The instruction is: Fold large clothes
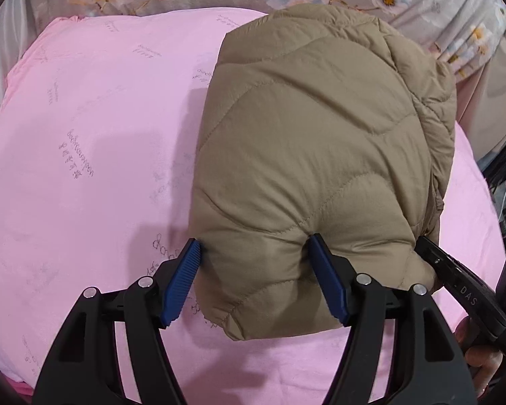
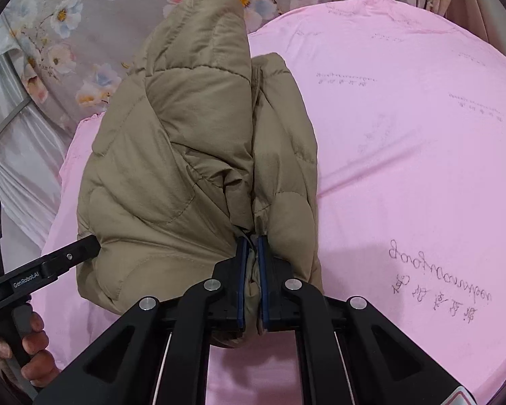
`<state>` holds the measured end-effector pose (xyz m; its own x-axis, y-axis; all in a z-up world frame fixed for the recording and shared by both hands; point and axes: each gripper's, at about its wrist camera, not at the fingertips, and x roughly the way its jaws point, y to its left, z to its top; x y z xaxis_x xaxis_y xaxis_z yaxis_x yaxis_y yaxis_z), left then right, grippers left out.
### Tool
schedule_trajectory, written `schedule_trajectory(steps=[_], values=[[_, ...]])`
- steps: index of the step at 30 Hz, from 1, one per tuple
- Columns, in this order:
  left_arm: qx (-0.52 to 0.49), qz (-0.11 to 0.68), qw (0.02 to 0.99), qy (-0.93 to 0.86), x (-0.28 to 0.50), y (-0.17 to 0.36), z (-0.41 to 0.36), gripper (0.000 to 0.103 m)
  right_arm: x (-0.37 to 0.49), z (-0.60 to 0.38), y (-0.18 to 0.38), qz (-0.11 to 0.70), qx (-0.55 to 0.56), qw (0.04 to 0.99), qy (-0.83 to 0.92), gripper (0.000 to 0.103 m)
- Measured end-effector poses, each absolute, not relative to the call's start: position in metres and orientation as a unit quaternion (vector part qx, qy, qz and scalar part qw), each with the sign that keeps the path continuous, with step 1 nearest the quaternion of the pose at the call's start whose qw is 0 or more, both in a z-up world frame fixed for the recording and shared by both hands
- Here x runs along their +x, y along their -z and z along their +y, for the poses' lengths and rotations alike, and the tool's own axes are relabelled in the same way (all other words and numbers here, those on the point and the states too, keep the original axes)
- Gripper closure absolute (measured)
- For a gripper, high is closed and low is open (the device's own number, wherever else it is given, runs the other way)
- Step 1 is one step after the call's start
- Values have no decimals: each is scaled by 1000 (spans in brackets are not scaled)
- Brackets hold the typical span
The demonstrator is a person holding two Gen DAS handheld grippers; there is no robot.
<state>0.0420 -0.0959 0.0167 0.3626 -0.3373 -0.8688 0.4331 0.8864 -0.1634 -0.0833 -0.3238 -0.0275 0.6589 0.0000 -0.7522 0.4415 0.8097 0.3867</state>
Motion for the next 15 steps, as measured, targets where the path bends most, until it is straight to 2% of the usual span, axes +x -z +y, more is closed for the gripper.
schedule_trajectory(steps=[15], values=[[91, 493, 840, 209, 36, 2, -113, 30, -74, -321, 41, 398, 269, 867, 131, 100]])
